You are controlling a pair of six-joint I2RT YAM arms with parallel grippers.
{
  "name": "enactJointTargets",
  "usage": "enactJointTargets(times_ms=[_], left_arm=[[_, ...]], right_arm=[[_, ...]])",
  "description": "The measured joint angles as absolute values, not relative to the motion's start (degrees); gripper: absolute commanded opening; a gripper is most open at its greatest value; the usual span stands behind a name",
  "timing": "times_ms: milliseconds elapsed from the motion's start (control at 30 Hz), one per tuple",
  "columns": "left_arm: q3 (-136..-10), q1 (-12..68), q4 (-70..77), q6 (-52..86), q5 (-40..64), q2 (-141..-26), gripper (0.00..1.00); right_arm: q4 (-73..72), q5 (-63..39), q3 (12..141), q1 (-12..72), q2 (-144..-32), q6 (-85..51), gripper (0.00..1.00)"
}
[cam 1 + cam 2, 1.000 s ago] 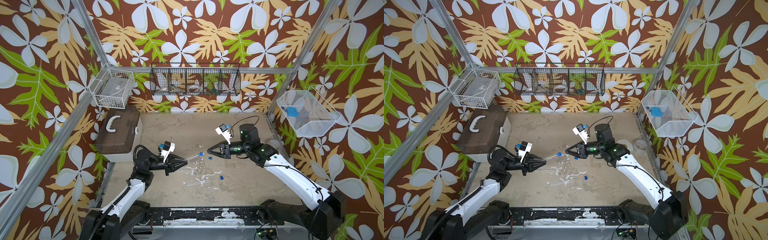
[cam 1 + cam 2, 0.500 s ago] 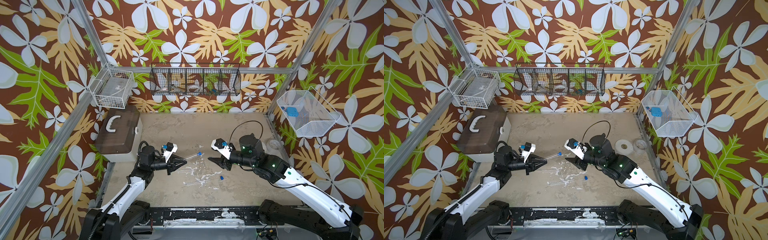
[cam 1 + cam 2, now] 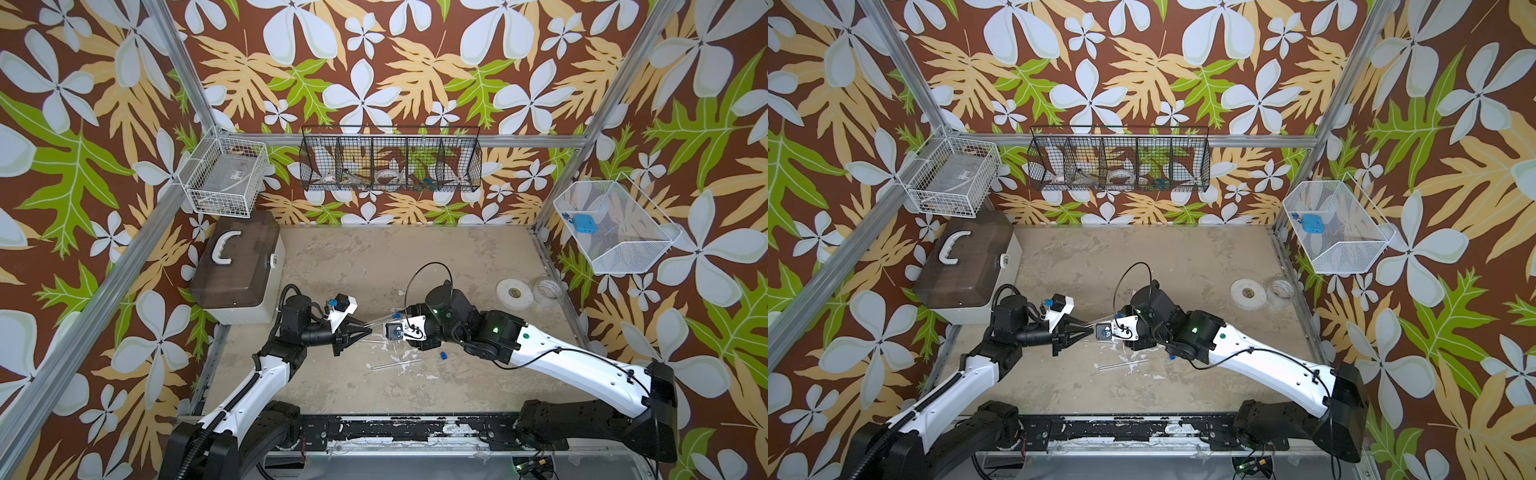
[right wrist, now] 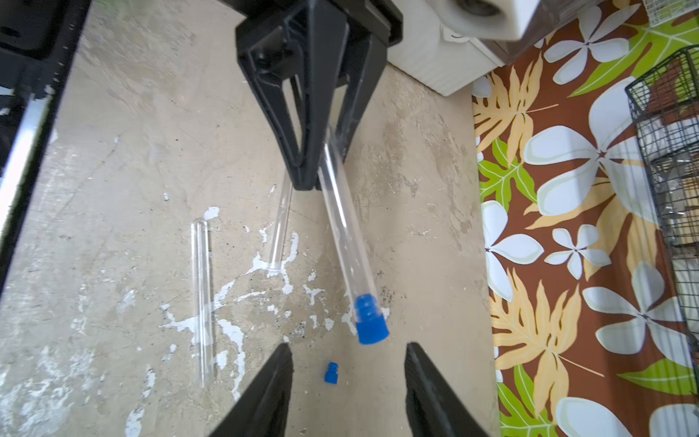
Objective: Insert stoppers into test tubes
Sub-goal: Insert the stopper into the test tube.
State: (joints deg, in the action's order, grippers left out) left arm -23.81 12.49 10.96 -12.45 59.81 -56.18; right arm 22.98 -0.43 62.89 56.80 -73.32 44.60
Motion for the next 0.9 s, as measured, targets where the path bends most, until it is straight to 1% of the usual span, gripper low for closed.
enactJointTargets(times_ms=[167, 300, 467, 767, 900], left_arm=[[-23.6, 12.5, 10.5, -13.3, 59.8, -55.8, 0.00], [-23.6, 12.5, 10.1, -13.5, 60.0, -55.3, 0.00], [-23.6, 12.5, 9.9, -13.5, 60.1, -55.0, 0.00], [-23.6, 12.5, 8.8, -14.0, 60.5, -54.6, 0.00], [-23.6, 12.4, 8.0, -14.3, 60.4, -54.6, 0.00]], right_arm=[[22.6, 1.5, 63.8, 57.9, -77.0, 45.6, 0.47], [22.4, 3.1, 64.2, 58.3, -78.8, 46.5, 0.42], [21.8, 4.6, 64.8, 58.4, -80.4, 46.6, 0.38], [20.8, 6.6, 65.1, 58.9, -81.8, 47.1, 0.21], [21.1, 7.1, 64.9, 59.0, -82.3, 48.2, 0.17]])
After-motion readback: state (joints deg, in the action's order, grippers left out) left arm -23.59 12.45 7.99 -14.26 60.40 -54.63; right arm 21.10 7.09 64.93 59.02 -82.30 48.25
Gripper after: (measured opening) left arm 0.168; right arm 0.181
